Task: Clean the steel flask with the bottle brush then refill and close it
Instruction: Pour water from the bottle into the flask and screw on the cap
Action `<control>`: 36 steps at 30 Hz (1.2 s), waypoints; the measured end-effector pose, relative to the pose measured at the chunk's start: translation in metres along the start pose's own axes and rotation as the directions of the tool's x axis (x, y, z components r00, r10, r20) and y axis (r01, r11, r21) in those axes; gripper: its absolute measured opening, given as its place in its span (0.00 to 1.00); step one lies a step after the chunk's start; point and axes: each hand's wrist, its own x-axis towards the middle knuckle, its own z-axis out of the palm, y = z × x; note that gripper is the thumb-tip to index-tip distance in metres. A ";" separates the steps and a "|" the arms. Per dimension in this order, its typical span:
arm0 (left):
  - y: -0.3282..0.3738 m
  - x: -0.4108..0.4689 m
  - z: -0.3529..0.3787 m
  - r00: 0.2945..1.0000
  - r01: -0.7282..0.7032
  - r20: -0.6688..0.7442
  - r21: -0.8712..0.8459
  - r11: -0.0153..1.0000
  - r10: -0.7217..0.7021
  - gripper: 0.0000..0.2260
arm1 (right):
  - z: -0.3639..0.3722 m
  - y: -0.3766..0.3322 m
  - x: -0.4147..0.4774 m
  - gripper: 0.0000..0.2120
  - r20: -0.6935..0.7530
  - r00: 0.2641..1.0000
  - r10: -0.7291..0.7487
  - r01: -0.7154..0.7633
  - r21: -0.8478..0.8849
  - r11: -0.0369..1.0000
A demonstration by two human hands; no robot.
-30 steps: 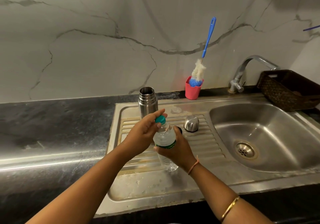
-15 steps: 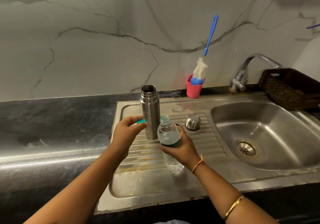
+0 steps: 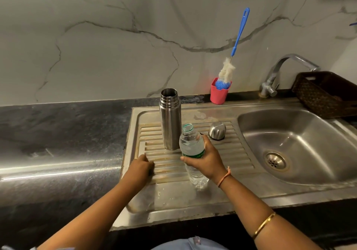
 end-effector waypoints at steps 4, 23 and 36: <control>-0.003 0.006 -0.002 0.998 0.038 0.058 -0.045 0.998 -0.035 0.29 | 0.000 0.000 0.001 0.30 0.001 1.000 0.009 -0.009 0.005 1.000; 0.057 0.038 -0.062 0.849 -0.056 -0.413 -0.692 0.719 -0.331 0.47 | -0.038 -0.070 0.033 0.26 -0.069 0.979 -0.194 0.159 -0.345 0.925; 0.070 0.084 -0.105 0.858 -0.192 -0.388 -0.850 0.491 -0.337 0.28 | -0.058 -0.136 0.091 0.28 0.137 0.988 -0.075 0.156 -0.861 0.484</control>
